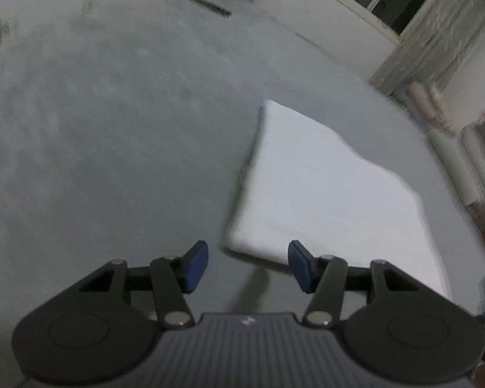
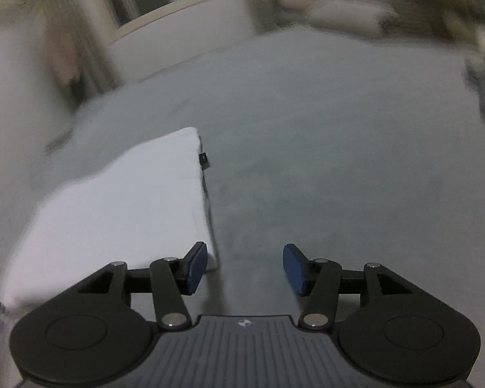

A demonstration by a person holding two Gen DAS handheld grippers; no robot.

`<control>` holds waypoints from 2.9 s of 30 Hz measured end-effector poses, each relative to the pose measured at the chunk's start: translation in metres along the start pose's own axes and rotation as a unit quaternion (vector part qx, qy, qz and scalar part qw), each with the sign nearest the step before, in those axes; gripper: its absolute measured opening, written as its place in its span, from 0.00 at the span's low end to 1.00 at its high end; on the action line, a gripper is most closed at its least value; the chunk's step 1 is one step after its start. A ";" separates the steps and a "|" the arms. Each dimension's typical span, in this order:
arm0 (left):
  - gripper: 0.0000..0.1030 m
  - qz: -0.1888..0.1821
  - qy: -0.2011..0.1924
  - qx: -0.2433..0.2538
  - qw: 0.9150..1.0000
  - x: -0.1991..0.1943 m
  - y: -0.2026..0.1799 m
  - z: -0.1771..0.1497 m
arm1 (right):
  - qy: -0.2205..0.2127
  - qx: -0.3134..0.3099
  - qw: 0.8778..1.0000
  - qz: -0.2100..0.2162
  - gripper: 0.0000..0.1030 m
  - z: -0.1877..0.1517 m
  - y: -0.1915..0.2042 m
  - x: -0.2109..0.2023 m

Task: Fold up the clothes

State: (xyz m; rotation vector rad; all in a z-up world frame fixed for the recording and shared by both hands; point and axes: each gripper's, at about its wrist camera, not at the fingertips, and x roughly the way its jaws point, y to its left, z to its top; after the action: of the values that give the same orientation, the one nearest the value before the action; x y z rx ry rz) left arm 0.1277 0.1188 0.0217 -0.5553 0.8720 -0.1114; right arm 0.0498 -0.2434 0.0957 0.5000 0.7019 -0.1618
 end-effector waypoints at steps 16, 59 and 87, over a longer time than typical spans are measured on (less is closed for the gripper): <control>0.14 -0.042 -0.045 -0.071 0.996 0.050 0.019 0.007 | -0.039 0.113 0.989 0.087 0.46 -0.020 0.012 0.035; 0.11 0.115 -0.056 0.141 0.982 -0.067 -0.029 -0.102 | 0.011 -0.020 1.000 0.011 0.10 -0.066 -0.001 -0.071; 0.26 0.150 -0.075 0.188 0.968 -0.101 -0.038 -0.118 | 0.009 -0.099 0.995 -0.020 0.22 -0.063 0.016 -0.067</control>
State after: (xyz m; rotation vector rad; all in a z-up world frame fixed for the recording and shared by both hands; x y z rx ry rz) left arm -0.0215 0.0693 0.0505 -0.0727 0.7544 0.0419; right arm -0.0324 -0.1997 0.1047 0.2972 0.7381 -0.1241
